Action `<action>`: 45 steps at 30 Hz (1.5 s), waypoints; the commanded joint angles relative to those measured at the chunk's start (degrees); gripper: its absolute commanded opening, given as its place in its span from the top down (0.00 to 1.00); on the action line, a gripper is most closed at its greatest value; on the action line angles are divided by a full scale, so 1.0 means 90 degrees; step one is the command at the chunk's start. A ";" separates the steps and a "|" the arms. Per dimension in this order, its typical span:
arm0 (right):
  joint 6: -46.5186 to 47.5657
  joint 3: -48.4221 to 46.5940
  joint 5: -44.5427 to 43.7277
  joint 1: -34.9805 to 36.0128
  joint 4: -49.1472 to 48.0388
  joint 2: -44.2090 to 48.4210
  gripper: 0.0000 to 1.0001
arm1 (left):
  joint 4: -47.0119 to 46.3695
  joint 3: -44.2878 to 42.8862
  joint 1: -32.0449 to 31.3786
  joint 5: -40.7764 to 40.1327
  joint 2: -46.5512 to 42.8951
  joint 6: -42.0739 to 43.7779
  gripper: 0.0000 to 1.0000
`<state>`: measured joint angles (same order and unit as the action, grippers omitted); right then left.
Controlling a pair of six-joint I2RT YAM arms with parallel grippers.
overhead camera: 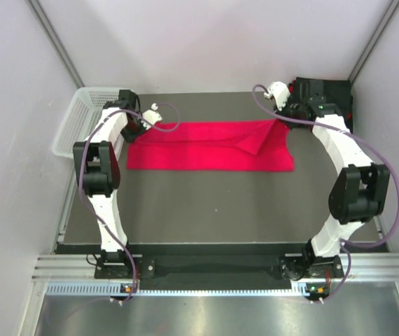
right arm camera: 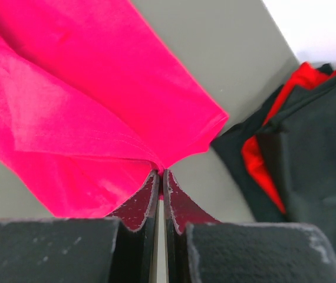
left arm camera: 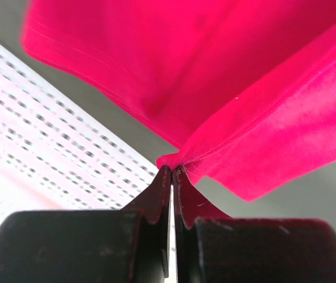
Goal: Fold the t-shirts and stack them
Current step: Fold the tshirt
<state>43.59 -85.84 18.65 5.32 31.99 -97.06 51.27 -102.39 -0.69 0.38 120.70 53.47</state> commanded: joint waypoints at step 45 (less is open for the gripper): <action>-0.1123 -0.3041 -0.0354 -0.0035 -0.0868 -0.2537 0.51 | 0.0076 -0.1251 -0.0089 -0.0737 0.0466 -0.0853 0.45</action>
<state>37.43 -110.45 16.29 5.34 29.08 -122.76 53.84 -113.99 -2.70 -5.28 130.50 47.88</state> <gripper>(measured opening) 0.469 0.531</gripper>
